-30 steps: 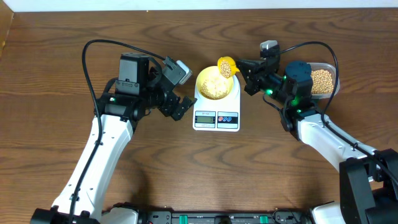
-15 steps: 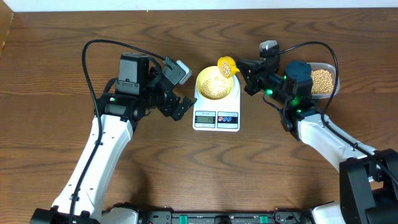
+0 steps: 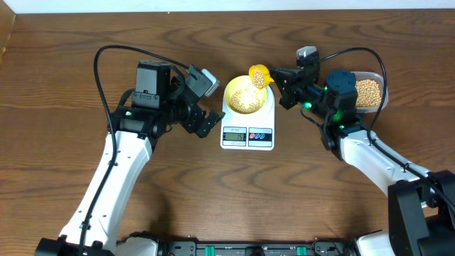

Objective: Scoop item into bowl and weigh 50g on scale
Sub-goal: 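Keep tilting the scoop to pour soybeans into the bowl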

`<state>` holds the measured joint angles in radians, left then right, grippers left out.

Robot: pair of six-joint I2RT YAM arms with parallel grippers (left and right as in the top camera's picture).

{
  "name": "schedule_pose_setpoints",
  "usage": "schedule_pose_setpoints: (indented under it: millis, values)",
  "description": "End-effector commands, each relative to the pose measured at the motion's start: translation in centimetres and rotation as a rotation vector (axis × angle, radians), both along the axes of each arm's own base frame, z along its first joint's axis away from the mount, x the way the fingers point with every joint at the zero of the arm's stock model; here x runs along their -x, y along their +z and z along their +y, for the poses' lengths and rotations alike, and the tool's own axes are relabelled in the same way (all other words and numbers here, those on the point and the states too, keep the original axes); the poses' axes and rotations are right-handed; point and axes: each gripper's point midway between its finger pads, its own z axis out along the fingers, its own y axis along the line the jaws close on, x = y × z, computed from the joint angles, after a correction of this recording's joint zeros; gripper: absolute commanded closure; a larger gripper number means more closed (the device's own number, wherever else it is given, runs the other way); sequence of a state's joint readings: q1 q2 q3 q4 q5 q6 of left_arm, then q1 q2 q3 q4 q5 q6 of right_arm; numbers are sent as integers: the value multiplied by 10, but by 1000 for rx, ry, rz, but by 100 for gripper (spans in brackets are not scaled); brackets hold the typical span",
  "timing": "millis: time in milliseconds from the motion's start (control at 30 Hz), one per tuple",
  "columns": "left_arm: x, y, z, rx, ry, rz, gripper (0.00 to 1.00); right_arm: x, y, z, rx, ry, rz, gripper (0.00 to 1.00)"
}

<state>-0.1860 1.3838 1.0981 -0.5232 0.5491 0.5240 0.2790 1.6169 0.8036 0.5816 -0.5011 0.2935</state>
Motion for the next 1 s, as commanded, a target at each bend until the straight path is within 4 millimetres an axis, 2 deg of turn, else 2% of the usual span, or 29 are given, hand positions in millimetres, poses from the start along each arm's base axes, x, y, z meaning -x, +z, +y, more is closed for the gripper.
schedule_pose_setpoints:
  millis: [0, 967]
  values:
    - [3, 2, -1, 15, -4, 1, 2, 2, -3, 5, 21, 23, -16, 99]
    - [3, 2, -1, 15, -4, 1, 2, 2, -2, 5, 81, 41, -79, 99]
